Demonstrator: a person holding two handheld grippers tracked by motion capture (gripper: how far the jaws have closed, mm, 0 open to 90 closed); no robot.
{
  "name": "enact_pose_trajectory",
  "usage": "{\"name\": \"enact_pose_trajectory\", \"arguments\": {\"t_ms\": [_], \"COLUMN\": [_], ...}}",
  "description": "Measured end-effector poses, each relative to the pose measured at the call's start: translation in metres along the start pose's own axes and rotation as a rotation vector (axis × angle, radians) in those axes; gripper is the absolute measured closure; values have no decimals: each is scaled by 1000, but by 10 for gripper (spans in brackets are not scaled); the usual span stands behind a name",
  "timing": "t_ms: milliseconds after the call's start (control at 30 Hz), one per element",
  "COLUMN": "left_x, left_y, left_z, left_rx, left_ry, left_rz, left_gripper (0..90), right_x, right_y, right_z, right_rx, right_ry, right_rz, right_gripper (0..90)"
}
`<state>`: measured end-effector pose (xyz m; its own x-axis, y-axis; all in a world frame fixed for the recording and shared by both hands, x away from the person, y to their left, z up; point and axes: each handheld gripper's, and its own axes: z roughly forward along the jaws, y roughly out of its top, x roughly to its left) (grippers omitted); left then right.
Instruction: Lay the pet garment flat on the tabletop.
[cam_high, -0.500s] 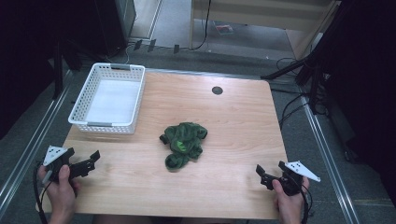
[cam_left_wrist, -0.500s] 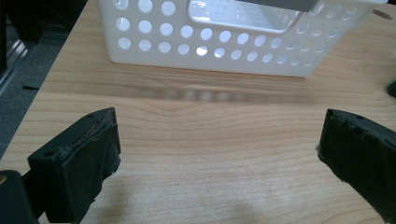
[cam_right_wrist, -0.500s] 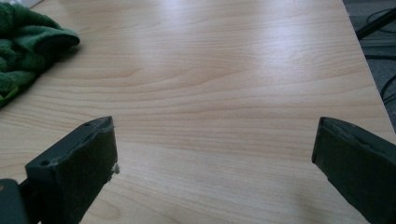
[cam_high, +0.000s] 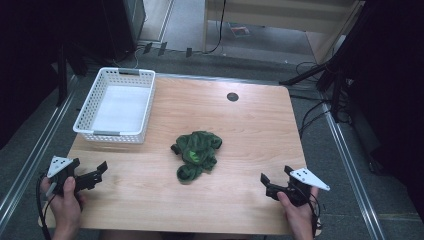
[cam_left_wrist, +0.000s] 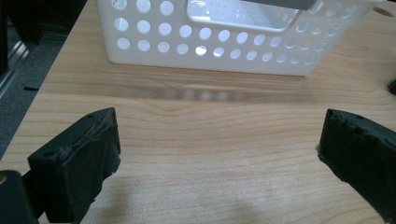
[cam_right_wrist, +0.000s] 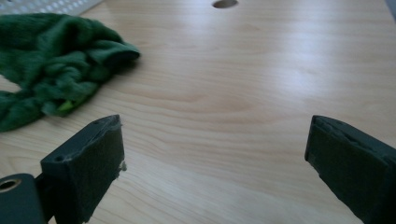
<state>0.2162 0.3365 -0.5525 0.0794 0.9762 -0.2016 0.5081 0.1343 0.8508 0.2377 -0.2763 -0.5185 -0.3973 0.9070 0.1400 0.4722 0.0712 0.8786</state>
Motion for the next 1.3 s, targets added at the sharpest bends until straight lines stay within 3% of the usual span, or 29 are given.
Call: {"name": "enact_pose_trajectory", "arguments": {"t_ms": [100,167,300,733,800,833,867,1067,1167,1300], "left_x": [0,0,0,0,0,0,0,0,-1,-4], "left_y": [0,0,0,0,0,0,0,0,0,1], "left_z": [0,0,0,0,0,0,0,0,-1,0], "left_rx": [1,0,0,0,0,1,2,1,-1,9], "left_ry": [-3,-3,-4,-5,-5,-5,-5,-4,6,14], "left_rz": [-2,-2,-2,-1,1,2,2,0,12,27], "left_gripper": [0,0,0,0,0,0,0,0,0,0], "right_x": [24,28,56,102,117,117,129,151,166,173], "right_y": [13,16,27,55,64,64,71,70,57,43], "right_z": [7,9,20,59,73,73,84,103,118,132], "right_rx": [-14,-17,-12,-8,-13,-13,-10,-5,59,110], "right_ry": [53,60,128,196,206,206,219,283,295,275], "right_rz": [-35,-47,-94,-153,-194,-194,-217,-221,-268,-291], "right_gripper": [47,47,41,38,58,58,58,62,64,95]}}
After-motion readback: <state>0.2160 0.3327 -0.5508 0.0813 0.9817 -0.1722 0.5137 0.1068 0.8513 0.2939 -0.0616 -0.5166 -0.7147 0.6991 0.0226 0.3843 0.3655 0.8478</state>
